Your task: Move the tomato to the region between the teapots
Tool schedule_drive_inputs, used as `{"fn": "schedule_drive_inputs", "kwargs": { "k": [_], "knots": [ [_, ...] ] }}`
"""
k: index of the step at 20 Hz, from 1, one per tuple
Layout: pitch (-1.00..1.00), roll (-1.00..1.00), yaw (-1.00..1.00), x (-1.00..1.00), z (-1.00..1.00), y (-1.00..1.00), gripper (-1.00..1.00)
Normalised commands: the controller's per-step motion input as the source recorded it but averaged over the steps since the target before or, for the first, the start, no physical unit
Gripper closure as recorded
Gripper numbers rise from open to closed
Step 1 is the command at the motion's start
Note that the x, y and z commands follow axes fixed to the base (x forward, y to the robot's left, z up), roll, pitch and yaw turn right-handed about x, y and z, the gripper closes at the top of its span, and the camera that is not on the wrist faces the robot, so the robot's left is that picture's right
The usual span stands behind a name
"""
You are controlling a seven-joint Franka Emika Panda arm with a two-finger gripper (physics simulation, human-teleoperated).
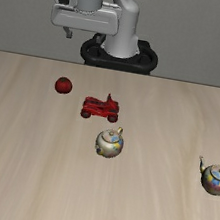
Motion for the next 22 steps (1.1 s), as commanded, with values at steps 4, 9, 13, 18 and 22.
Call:
{"fn": "schedule_drive_inputs", "kwargs": {
  "k": [4, 9, 13, 18, 22],
  "knots": [
    [0.00, 0.00, 0.00, 0.00, 0.00, -1.00, -1.00],
    [0.00, 0.00, 0.00, -0.80, 0.00, -0.20, -1.00],
    [0.00, 0.00, 0.00, 0.00, -1.00, 0.00, -1.00],
    [0.00, 0.00, 0.00, 0.00, -1.00, 0.00, -1.00],
    [0.00, 0.00, 0.00, 0.00, -1.00, 0.00, -1.00]
  ]
}}
